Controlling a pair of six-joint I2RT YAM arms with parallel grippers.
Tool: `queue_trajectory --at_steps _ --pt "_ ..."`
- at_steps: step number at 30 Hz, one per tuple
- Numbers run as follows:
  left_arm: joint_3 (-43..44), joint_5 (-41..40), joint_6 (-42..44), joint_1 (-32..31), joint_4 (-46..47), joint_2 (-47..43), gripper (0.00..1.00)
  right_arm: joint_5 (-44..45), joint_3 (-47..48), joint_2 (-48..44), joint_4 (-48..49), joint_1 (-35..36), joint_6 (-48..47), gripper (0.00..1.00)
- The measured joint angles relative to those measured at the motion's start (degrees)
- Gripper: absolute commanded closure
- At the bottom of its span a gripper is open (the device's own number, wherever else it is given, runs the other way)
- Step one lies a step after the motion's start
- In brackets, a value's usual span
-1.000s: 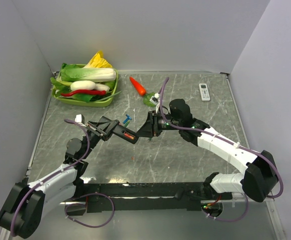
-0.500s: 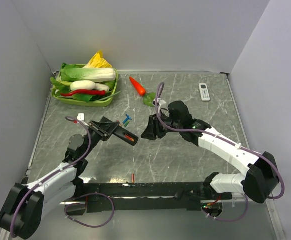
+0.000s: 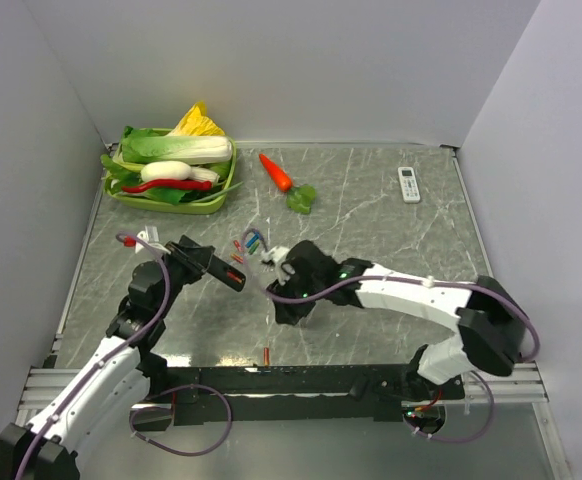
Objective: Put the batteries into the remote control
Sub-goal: Pick up the battery from the center of the board.
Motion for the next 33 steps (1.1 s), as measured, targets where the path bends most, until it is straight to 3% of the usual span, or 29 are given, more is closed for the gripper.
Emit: queue_trajectory --at_steps 12,21,29,32,33 --pt "3.7 -9.7 6.3 0.1 -22.7 -13.4 0.98 4.0 9.0 14.1 -4.1 11.3 0.4 0.48" --pt "6.9 -10.7 9.0 0.1 -26.9 -19.6 0.98 9.0 14.3 21.6 -8.3 16.4 9.7 0.48" --pt "6.9 -10.5 9.0 -1.1 -29.4 -21.6 0.98 11.3 16.1 25.8 -13.1 17.4 16.7 0.58" --pt "6.9 -10.6 9.1 -1.8 -29.7 -21.7 0.98 11.5 17.3 26.6 -13.8 17.4 17.9 0.65" --pt "6.9 -10.6 9.1 -1.9 -29.8 -21.7 0.98 11.6 17.5 26.8 -14.1 17.5 18.2 0.73"
